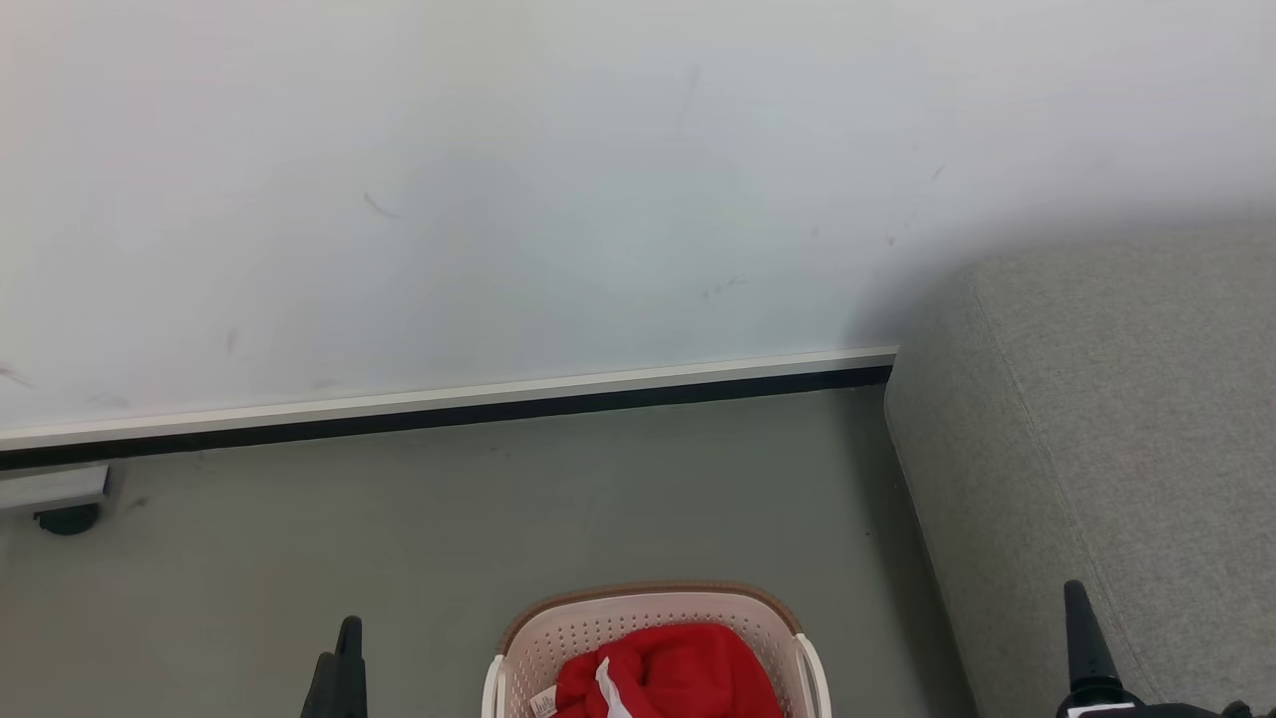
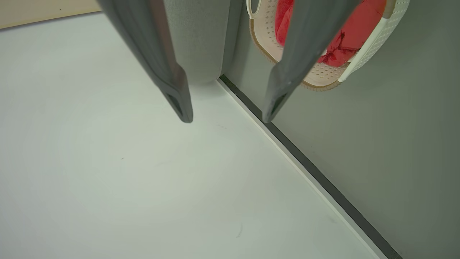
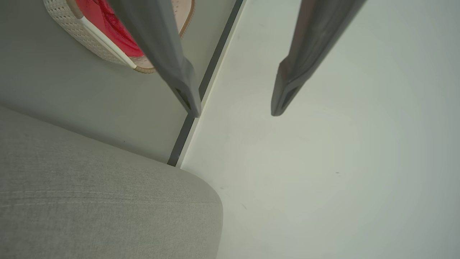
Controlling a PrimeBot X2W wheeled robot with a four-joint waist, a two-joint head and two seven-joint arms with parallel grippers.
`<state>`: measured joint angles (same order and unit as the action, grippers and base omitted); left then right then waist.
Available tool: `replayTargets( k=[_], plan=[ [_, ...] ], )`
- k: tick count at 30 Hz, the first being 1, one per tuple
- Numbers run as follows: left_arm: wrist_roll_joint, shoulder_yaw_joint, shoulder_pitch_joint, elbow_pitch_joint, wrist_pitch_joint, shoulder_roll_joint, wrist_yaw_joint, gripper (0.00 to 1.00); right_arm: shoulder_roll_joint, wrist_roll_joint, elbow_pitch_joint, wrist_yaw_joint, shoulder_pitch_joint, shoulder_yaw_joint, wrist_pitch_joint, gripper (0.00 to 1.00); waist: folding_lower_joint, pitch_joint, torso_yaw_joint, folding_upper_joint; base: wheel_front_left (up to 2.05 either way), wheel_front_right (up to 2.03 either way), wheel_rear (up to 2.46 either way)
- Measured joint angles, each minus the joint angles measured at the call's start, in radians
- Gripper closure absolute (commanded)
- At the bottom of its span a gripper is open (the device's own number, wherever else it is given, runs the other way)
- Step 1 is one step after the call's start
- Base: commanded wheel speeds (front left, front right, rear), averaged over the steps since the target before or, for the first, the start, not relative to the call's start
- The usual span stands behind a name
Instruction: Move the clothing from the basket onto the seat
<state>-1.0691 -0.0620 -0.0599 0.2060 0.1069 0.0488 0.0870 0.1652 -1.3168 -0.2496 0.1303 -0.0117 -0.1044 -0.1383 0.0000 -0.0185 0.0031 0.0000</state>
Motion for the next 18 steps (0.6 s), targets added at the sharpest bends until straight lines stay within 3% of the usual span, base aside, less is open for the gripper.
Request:
replayTargets(
  k=[18],
  plan=[
    [0.292,-0.01,0.015,-0.017,0.041,0.0,-0.015,0.0,-0.031,0.424,-0.012,0.0,-0.016,-0.039,0.034,0.0,0.0,-0.004,0.004,0.0,0.0,0.0,0.0]
  ],
)
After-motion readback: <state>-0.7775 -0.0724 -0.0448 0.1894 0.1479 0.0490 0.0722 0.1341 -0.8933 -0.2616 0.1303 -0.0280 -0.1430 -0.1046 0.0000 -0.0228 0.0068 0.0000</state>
